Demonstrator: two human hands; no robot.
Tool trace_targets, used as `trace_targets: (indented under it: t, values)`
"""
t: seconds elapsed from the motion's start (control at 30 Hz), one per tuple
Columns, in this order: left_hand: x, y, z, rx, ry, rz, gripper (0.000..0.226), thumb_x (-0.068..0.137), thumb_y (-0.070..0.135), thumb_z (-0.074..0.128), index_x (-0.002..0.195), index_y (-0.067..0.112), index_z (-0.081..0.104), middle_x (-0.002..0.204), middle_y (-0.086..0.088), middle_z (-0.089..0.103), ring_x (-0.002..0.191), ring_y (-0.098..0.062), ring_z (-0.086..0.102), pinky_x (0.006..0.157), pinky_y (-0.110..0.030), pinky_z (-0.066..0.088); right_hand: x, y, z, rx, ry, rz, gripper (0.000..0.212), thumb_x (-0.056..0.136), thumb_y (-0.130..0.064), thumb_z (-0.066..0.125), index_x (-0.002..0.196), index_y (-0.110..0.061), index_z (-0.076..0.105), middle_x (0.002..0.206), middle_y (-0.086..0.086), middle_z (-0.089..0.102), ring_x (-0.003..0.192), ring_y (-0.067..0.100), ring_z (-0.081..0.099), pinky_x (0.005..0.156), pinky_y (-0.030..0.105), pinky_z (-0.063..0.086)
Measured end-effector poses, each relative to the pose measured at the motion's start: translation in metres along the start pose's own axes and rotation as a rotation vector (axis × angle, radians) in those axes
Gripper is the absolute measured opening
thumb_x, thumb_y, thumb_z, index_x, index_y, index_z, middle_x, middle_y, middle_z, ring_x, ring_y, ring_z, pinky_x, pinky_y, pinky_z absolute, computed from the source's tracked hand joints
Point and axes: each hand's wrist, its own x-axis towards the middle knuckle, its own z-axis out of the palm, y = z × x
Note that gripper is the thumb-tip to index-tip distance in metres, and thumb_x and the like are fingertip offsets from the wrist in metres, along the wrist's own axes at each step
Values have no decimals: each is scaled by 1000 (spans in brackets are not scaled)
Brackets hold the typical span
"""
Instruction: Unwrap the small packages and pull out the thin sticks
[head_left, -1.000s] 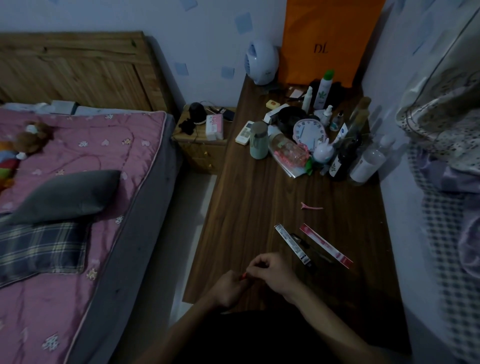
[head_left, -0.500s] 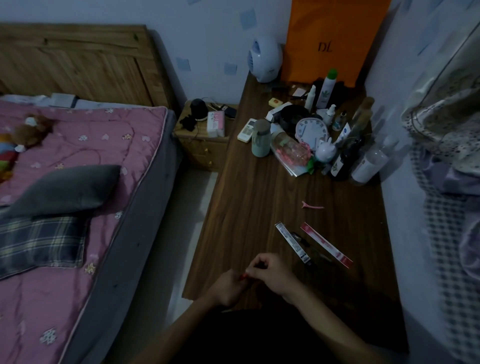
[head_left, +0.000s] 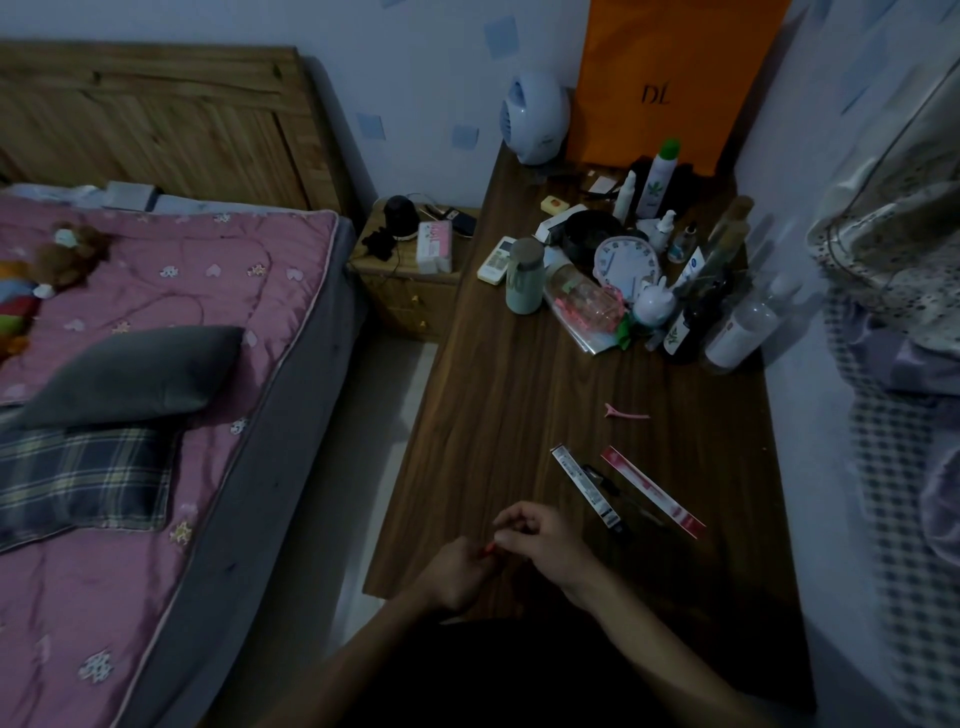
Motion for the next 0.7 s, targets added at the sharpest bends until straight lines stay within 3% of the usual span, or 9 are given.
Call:
trace_targets:
  t: [0.07, 0.23, 0.33, 0.43, 0.57, 0.7]
  values:
    - [0, 0, 1, 26, -2, 8, 38, 96, 35, 52, 62, 17, 50, 61, 4, 47, 40, 11, 40, 45, -13, 28, 0, 1, 0, -13, 11, -5, 3, 87, -9, 72, 87, -11, 70, 73, -4, 65, 68, 0, 60, 61, 10, 47]
    - [1, -1, 1, 40, -12, -3, 43, 95, 33, 53, 57, 18, 45, 56, 8, 45, 40, 12, 41, 44, -12, 28, 2, 2, -1, -81, 28, 14, 14, 85, -18, 76, 74, -20, 67, 64, -10, 65, 63, -2, 59, 59, 12, 46]
    - [0, 0, 1, 54, -14, -1, 49, 96, 36, 53, 51, 19, 42, 52, 10, 42, 38, 10, 40, 43, -13, 27, 1, 2, -3, -115, 4, 18, 9, 83, -16, 76, 78, -21, 70, 71, -9, 68, 70, -3, 62, 66, 15, 48]
    - [-2, 0, 0, 66, -8, 8, 49, 95, 37, 53, 52, 16, 43, 61, -1, 48, 39, 10, 40, 44, -15, 28, 0, 0, -3, -114, -22, 12, 12, 82, -10, 75, 81, -21, 71, 74, -9, 69, 71, -5, 63, 65, 14, 48]
    - [-4, 4, -1, 69, -7, 16, 43, 96, 38, 52, 60, 15, 49, 67, -3, 50, 58, -2, 44, 51, -23, 31, -2, -1, -1, -73, -22, 13, 15, 82, -4, 73, 86, -18, 71, 76, -6, 66, 71, 0, 61, 62, 11, 48]
    - [-1, 1, 0, 56, 7, 7, 50, 95, 40, 53, 51, 17, 41, 54, 6, 44, 41, 7, 38, 43, -17, 27, -2, -1, -1, -11, -2, 17, 10, 84, -5, 73, 88, -13, 71, 79, 1, 63, 73, 6, 59, 63, 14, 48]
